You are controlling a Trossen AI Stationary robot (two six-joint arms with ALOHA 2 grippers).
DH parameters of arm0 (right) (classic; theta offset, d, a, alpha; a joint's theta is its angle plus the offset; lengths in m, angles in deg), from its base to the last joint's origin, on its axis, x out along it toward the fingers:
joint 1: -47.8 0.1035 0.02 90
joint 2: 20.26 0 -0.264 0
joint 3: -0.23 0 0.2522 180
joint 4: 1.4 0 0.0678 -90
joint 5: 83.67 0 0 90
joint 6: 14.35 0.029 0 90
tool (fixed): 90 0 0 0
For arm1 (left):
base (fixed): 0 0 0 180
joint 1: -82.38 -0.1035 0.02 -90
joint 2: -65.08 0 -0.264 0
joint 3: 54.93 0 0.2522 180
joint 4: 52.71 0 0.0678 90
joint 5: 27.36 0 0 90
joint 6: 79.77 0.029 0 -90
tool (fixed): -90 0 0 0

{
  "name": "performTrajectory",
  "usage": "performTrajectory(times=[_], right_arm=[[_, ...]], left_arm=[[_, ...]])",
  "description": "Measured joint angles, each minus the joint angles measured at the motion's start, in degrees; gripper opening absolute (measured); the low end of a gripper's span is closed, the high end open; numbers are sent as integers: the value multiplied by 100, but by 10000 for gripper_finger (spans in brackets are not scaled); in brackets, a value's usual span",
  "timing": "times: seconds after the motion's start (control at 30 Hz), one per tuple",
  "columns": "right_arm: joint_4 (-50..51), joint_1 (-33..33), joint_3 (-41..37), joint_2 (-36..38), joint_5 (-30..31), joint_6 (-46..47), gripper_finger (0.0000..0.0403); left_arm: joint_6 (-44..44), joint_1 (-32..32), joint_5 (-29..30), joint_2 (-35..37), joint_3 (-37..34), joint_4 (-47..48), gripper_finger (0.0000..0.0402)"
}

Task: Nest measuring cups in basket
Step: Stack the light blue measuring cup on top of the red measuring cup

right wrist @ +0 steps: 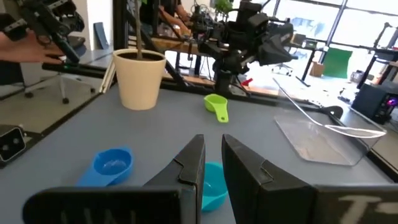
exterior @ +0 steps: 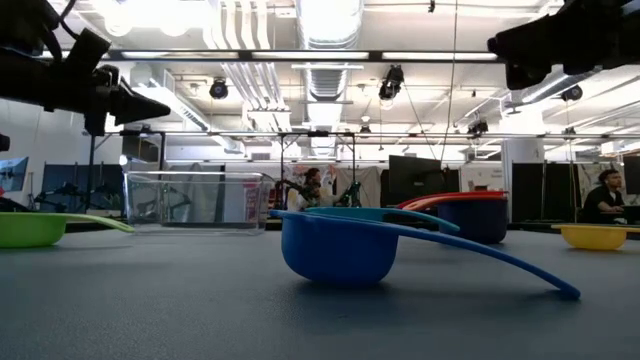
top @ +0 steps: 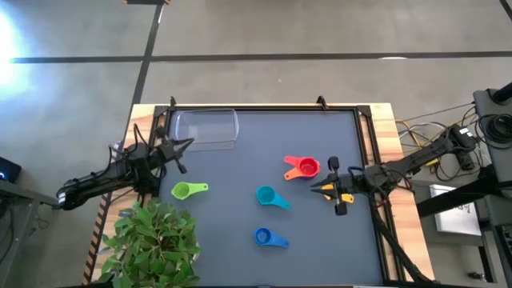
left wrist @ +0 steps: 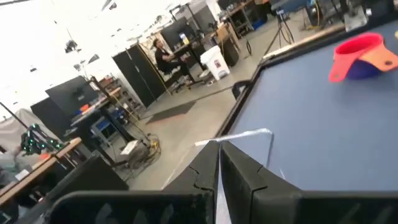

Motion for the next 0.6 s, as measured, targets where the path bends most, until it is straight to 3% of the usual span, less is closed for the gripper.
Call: performTrajectory(times=[0.13,0.3,0.37,0.47,0.6], right_arm=[[16,-2,0,-4,21,-5,43],[19,-2,0,3,23,-14,43],[20,-2,0,3,25,-14,43],[22,-2,0,-4,25,-16,43],[25,-4,0,-4,72,-88,43]], left_arm=[[-337,-2,2,-4,0,-89,0],[-3007,-4,-118,-60,-3,-820,0],[-3599,-11,-120,-109,-11,-1195,0],[-3502,-4,-418,-259,200,-1614,0],[-3254,2,-571,-981,1188,-1475,0]])
